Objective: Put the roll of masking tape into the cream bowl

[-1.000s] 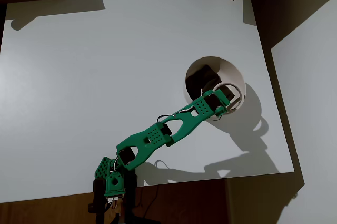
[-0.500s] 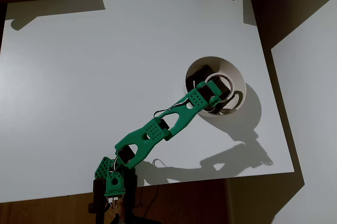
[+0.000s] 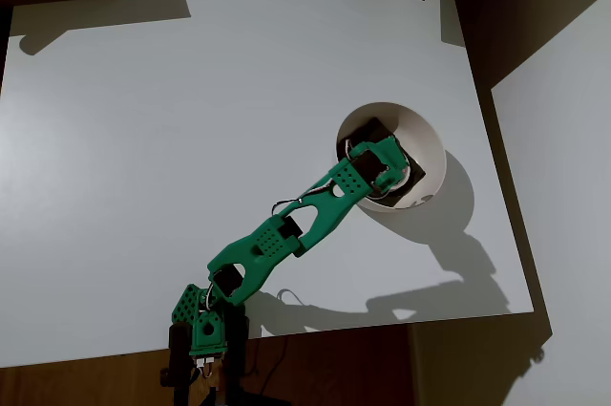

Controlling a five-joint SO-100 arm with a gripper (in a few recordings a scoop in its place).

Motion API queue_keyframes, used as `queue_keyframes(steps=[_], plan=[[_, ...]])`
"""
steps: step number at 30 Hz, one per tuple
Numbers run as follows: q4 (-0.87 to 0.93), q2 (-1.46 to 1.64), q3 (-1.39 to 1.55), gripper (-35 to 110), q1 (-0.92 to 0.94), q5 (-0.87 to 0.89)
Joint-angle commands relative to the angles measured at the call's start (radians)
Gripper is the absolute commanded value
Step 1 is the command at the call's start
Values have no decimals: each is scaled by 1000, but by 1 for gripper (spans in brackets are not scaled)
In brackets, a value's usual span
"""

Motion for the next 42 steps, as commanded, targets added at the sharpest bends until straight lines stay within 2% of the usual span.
queue_keyframes(steps=[1,5,11,19,31,42], plan=[[110,270,-75,-8,-69,17],[242,416,-74,-8,-233,-25],[403,653,-49,-8,-577,-87],[397,1049,397,-8,-991,-132],[92,1529,1336,-8,-1091,-189],[-132,1908,1990,-8,-991,-278]])
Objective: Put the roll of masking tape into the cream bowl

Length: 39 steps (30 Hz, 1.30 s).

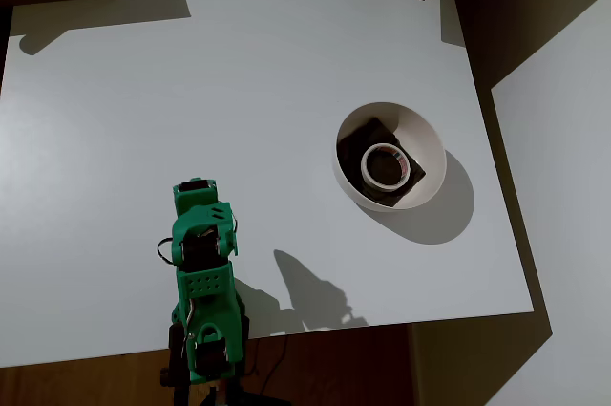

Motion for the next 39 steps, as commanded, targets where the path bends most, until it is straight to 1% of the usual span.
queue_keyframes(steps=[1,4,11,22,27,39], plan=[[-52,121,167,-8,11,-28],[-55,230,261,-8,11,-25],[8,445,437,-8,-17,-11],[32,445,526,-8,-26,18],[12,445,612,-8,-34,14],[12,445,612,-7,-23,8]])
